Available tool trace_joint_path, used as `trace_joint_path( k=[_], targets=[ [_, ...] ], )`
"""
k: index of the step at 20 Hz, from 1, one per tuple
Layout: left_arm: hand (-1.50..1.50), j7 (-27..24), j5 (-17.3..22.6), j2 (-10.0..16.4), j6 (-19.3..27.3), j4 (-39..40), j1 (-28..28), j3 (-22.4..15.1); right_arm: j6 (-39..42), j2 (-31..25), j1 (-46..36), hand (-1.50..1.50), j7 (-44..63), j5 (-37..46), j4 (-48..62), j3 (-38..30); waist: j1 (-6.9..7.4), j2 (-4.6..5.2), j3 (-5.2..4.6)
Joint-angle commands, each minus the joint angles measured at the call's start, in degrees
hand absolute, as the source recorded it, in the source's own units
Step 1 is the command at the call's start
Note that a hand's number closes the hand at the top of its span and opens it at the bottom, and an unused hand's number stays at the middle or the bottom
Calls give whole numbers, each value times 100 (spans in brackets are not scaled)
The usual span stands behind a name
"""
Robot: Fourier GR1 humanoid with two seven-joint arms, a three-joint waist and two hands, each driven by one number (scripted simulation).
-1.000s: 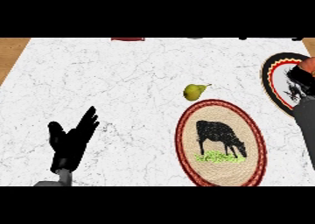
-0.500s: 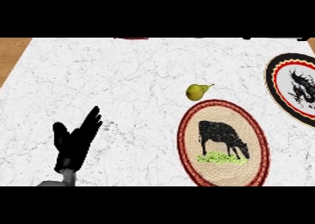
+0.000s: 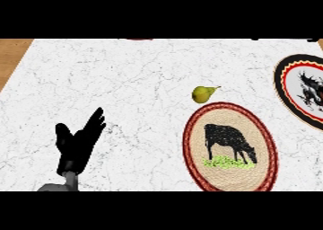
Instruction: Pick the squash from the placemat and place it in the plate
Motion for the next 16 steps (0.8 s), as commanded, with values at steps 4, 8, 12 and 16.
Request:
trace_joint_path(
  k=[4, 8, 12, 16],
  targets=[
    [0, 45, -129, -60, 170, -26, -9, -27, -12, 120, 199, -150, -1810, -1251, -381, -1108, -78, -21, 4],
    [0, 14, -74, -13, 155, 126, -152, 140, 576, -101, 254, -150, -2464, -1868, -140, -1638, -129, -55, -25],
    [0, 126, 184, 135, -118, 41, -28, 293, 1481, -48, 532, -150, -3074, -2393, 30, -1932, -192, -100, -40],
    [0, -347, -15, 57, -65, 475, 22, 321, 2233, 166, 1011, -150, -3439, -2581, -34, -1789, -272, -135, -56]
  ],
)
